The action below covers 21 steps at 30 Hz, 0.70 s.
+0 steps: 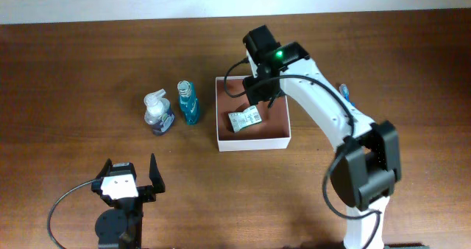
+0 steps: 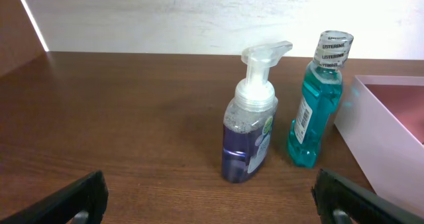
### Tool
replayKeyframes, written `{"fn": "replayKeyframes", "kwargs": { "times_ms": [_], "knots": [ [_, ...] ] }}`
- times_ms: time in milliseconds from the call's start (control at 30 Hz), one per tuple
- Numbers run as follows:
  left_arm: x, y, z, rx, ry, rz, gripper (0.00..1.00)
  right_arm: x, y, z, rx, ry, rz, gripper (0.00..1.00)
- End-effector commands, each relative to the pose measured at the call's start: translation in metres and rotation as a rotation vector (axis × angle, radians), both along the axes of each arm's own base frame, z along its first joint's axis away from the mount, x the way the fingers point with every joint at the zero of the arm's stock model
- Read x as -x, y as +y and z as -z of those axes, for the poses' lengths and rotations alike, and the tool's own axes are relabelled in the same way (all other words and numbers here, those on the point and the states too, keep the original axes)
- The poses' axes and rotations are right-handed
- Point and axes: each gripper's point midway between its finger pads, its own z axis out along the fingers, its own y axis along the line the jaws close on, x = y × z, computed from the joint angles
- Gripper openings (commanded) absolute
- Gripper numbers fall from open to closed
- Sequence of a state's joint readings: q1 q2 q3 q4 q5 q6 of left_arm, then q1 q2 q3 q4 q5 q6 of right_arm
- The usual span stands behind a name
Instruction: Pack container
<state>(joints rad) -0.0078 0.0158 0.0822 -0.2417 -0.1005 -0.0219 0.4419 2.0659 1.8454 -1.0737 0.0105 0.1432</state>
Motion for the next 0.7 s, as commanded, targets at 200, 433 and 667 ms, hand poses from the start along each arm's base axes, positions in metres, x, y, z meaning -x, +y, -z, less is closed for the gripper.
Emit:
{"fn": "replayKeyframes", "kwargs": {
  "times_ms": [200, 433, 667],
  "knots": [
    [-0.001, -0.002, 0.002, -0.012, -0.001, 0.015, 0.99, 0.017, -0.002, -0.060, -0.048, -0.050, -0.017, 0.60],
    [-0.001, -0.002, 0.002, -0.012, -0.001, 0.015, 0.99, 0.025, 0.008, -0.060, -0.095, -0.017, -0.053, 0.60],
    [-0.001, -0.002, 0.002, -0.012, -0.001, 0.015, 0.99, 0.034, 0.023, -0.058, -0.062, -0.029, -0.180, 0.61]
  ]
}}
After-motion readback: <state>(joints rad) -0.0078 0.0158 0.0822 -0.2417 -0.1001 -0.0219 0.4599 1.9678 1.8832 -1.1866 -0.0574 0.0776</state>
